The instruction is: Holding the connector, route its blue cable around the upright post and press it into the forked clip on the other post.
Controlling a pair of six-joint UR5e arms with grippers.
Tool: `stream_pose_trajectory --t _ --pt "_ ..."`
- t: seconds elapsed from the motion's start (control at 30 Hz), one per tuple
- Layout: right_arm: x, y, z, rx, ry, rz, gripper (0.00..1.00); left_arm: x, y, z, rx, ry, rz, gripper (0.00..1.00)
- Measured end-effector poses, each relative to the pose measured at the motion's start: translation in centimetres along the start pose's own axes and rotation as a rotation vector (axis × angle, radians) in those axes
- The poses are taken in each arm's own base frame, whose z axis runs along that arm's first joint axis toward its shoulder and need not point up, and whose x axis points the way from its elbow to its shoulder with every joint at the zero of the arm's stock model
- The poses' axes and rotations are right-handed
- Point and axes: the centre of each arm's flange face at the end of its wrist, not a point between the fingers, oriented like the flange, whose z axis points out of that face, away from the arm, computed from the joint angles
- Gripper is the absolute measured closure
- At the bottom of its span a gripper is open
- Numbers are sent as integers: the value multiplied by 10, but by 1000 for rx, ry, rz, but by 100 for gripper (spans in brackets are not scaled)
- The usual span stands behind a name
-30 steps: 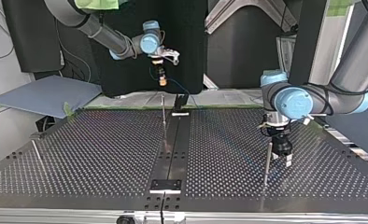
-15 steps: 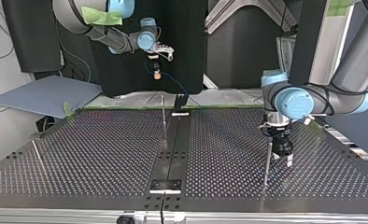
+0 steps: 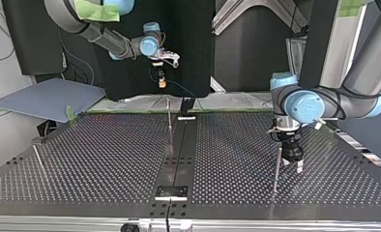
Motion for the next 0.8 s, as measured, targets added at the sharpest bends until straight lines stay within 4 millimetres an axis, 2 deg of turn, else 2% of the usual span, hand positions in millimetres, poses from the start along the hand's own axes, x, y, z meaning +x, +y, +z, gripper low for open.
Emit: stream_pose_trajectory --t 0.3,0.8 --pt "6 1 -10 -4 -9 -20 100 0 2 0 -4 -1 1 0" --pt "49 19 -38 -56 78 7 100 2 0 -2 -6 16 4 0"
